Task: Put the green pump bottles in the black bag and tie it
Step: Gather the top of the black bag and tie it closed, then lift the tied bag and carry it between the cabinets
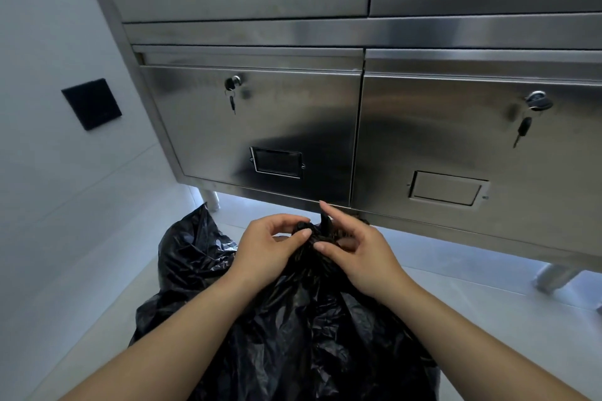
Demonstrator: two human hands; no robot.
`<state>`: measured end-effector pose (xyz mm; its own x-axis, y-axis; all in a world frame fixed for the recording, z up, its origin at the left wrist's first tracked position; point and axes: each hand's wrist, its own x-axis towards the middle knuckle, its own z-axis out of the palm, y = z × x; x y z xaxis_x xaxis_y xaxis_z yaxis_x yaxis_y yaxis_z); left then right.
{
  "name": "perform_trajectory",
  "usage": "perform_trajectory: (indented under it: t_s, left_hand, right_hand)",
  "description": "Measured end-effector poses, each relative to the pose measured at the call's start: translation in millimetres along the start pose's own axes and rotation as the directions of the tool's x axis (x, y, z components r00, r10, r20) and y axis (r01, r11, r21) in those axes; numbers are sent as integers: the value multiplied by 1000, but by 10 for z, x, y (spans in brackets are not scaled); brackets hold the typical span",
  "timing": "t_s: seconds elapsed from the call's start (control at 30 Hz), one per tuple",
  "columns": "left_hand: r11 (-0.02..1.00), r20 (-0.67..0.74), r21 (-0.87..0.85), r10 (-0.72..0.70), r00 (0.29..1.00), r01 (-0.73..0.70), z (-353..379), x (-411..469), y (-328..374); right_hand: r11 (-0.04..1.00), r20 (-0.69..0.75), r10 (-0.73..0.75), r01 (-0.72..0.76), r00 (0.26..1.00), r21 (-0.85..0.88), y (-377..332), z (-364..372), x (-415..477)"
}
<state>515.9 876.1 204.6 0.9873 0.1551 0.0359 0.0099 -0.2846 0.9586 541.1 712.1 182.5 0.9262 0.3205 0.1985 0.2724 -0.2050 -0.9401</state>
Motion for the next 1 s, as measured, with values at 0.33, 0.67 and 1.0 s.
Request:
perform_trajectory:
  t_s: [0.33,0.67,1.0]
  left_hand:
    - [991,14,-3,-134,991,135,-85,-12,-182]
    - [985,149,43,-170,974,166,-477,-128,382]
    - [952,197,107,-303,933,287,-1579,-716,2366]
  right_hand:
    - [993,65,55,-48,996,-104,121,205,29]
    - [984,13,176,-176,984,-5,-551,-69,13]
    - [888,-95,455,-444,885,116,-2833,-233,-239]
